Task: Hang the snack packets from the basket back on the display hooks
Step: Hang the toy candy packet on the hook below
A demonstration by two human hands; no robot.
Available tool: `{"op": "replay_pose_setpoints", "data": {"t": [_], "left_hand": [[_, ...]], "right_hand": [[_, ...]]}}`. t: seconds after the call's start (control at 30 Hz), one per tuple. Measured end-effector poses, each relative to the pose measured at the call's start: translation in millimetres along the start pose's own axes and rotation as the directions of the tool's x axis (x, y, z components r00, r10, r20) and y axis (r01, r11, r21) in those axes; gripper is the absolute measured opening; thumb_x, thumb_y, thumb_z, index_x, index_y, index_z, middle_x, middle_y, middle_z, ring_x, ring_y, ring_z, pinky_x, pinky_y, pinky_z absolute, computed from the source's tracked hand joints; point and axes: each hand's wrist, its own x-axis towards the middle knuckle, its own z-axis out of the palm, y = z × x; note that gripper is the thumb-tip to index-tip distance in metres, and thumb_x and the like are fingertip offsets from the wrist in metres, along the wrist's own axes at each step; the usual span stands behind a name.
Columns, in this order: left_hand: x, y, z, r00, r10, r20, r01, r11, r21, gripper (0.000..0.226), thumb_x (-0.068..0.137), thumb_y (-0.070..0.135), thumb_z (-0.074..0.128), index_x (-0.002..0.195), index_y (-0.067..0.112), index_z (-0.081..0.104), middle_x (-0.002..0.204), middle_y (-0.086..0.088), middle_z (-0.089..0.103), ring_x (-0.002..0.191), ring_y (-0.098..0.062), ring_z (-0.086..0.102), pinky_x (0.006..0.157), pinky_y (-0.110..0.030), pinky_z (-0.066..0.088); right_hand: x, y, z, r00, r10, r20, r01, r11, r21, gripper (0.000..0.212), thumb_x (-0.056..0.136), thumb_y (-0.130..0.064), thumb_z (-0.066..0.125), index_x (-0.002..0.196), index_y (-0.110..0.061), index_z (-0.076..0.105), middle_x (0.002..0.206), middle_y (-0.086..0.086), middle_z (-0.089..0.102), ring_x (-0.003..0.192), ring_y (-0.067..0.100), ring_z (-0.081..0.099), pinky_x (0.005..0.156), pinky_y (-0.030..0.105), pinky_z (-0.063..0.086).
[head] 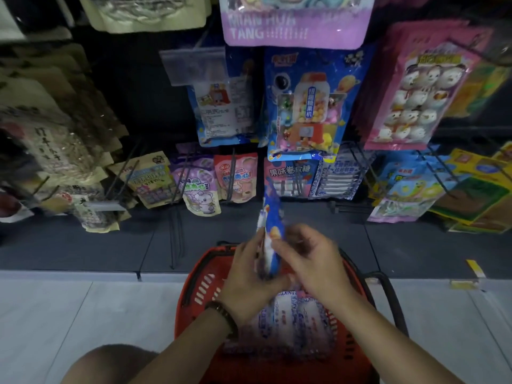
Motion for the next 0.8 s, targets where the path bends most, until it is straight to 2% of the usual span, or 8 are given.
{"op": "replay_pose_setpoints", "data": {"t": [0.07, 0.13, 0.27, 0.33, 0.4, 0.5, 0.6, 0.8], "left_hand": [[2, 3, -2, 0.999, -0.031, -0.024, 0.026, 0.983, -0.182, 0.048, 0.088, 0.014, 0.08, 0.132, 0.021, 0.06, 0.121, -0.003, 0.072, 0.115, -0.025, 0.068, 0.091, -0.034, 0.057], [1, 10, -8, 0.996, -0.044, -0.072, 0.028, 0.977, -0.211, 0.033, 0.095, 0.017, 0.071, 0.128, 0.016, 0.065, 0.115, -0.003, 0.076, 0.107, -0.025, 0.073, 0.086, -0.032, 0.06], [2, 23, -23, 0.992, -0.071, -0.103, 0.052, 0.983, -0.177, 0.03, 0.1, 0.013, 0.064, 0.129, 0.023, 0.064, 0.117, 0.01, 0.076, 0.108, -0.013, 0.073, 0.086, -0.027, 0.061], [7, 27, -27, 0.99, -0.093, -0.101, 0.068, 0.971, -0.229, 0.033, 0.099, 0.012, 0.064, 0.13, 0.024, 0.062, 0.12, 0.008, 0.075, 0.109, -0.014, 0.073, 0.087, -0.03, 0.061], [14, 33, -30, 0.983, -0.146, -0.107, 0.106, 0.943, -0.316, 0.033, 0.097, 0.017, 0.067, 0.13, 0.02, 0.062, 0.122, -0.001, 0.075, 0.112, -0.024, 0.072, 0.097, -0.051, 0.058], [23, 43, -28, 0.978, -0.191, -0.086, 0.135, 0.888, -0.439, 0.041, 0.089, 0.027, 0.072, 0.128, 0.016, 0.064, 0.124, -0.011, 0.074, 0.116, -0.035, 0.069, 0.101, -0.063, 0.051], [34, 52, -22, 0.985, -0.141, -0.101, 0.095, 0.928, -0.361, 0.033, 0.093, 0.023, 0.073, 0.125, 0.02, 0.068, 0.121, -0.006, 0.075, 0.114, -0.029, 0.071, 0.102, -0.055, 0.054], [33, 60, -5, 0.999, 0.038, -0.029, -0.042, 0.989, -0.145, 0.051, 0.078, 0.021, 0.083, 0.126, 0.023, 0.064, 0.118, 0.007, 0.076, 0.108, -0.012, 0.073, 0.087, -0.029, 0.061]], "right_hand": [[-7, -8, -3, 0.994, -0.024, 0.103, 0.03, 0.998, -0.06, 0.02, 0.094, -0.037, 0.078, 0.113, -0.035, 0.077, 0.1, -0.008, 0.078, 0.088, 0.011, 0.075, 0.083, 0.047, 0.063], [-10, -13, -10, 0.988, -0.077, 0.138, 0.091, 0.991, -0.101, 0.023, 0.095, -0.035, 0.076, 0.118, -0.034, 0.077, 0.106, -0.011, 0.075, 0.095, 0.01, 0.073, 0.086, 0.041, 0.061], [0, -10, -33, 0.965, -0.185, -0.188, 0.12, 0.943, -0.311, 0.046, 0.083, -0.039, 0.087, 0.123, -0.037, 0.064, 0.114, -0.018, 0.059, 0.104, 0.001, 0.058, 0.084, 0.017, 0.048], [8, -5, -51, 0.978, -0.062, -0.2, 0.005, 0.963, -0.271, 0.072, 0.077, -0.042, 0.091, 0.138, -0.041, 0.054, 0.123, -0.016, 0.053, 0.11, -0.005, 0.053, 0.087, 0.013, 0.042], [11, 2, -65, 0.994, 0.101, -0.034, -0.104, 0.99, -0.097, 0.089, 0.075, -0.041, 0.094, 0.148, -0.051, 0.045, 0.13, -0.018, 0.059, 0.117, -0.004, 0.058, 0.094, 0.023, 0.05], [11, 12, -74, 0.971, 0.128, 0.201, -0.155, 0.981, 0.121, 0.048, 0.085, -0.023, 0.088, 0.127, -0.038, 0.069, 0.112, -0.006, 0.077, 0.106, 0.018, 0.073, 0.087, 0.035, 0.06], [7, 20, -74, 0.978, 0.12, 0.168, -0.142, 0.982, 0.127, 0.006, 0.096, -0.016, 0.077, 0.1, -0.021, 0.074, 0.075, -0.006, 0.065, 0.074, 0.016, 0.063, 0.067, 0.031, 0.052], [18, 8, -92, 0.999, 0.043, 0.003, -0.043, 0.989, 0.139, 0.012, 0.098, -0.026, 0.07, 0.109, -0.02, 0.071, 0.072, -0.014, 0.061, 0.069, 0.005, 0.059, 0.067, 0.023, 0.05]]}}
